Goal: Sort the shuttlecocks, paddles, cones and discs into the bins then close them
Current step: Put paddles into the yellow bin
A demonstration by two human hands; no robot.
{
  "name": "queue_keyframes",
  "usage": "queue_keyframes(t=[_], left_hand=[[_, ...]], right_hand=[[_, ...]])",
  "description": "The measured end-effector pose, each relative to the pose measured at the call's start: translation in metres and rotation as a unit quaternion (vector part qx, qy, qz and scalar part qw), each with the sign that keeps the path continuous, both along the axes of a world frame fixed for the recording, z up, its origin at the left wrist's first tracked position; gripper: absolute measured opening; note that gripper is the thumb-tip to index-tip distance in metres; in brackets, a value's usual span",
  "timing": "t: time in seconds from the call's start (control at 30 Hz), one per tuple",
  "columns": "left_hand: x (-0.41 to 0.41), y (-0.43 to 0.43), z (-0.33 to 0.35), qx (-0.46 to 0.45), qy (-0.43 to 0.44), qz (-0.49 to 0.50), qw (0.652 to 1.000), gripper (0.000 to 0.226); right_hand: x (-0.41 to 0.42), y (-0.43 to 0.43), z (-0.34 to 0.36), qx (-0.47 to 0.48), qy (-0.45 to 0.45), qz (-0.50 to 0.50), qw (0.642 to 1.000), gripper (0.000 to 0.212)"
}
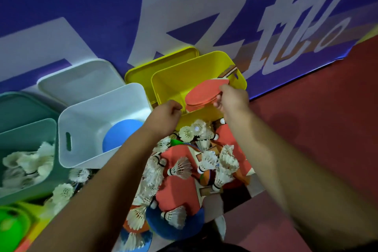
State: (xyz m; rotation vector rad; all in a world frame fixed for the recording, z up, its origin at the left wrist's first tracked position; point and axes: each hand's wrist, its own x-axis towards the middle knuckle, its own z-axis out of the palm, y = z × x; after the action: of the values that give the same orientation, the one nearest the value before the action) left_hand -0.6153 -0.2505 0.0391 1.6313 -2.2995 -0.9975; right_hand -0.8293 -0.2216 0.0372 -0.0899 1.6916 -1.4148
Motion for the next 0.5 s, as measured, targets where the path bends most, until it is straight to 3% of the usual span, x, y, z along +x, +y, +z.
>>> queue_keyframes(t=[0.13,0.3,0.5], left_hand=[[0.042,0.04,0.012,0.01,0.059,0.056,0.997,0.022],[0.085,0.074,0.001,0.066,0.095,0.107,0.988,0.015],[0.102,0.095,-0.017,0.087,0.091,0.104,0.987,0.017]], right_hand=[[0.008,-0.028,-0.02,0.038,0.023,0.02,0.999,0.01],[0.009,-0.041,-0.027,0.085,0.021,0.073,0.994,0.019],[0.02,0.005,-0.021,-0.001,0.052,0.149,0.987,0.016]])
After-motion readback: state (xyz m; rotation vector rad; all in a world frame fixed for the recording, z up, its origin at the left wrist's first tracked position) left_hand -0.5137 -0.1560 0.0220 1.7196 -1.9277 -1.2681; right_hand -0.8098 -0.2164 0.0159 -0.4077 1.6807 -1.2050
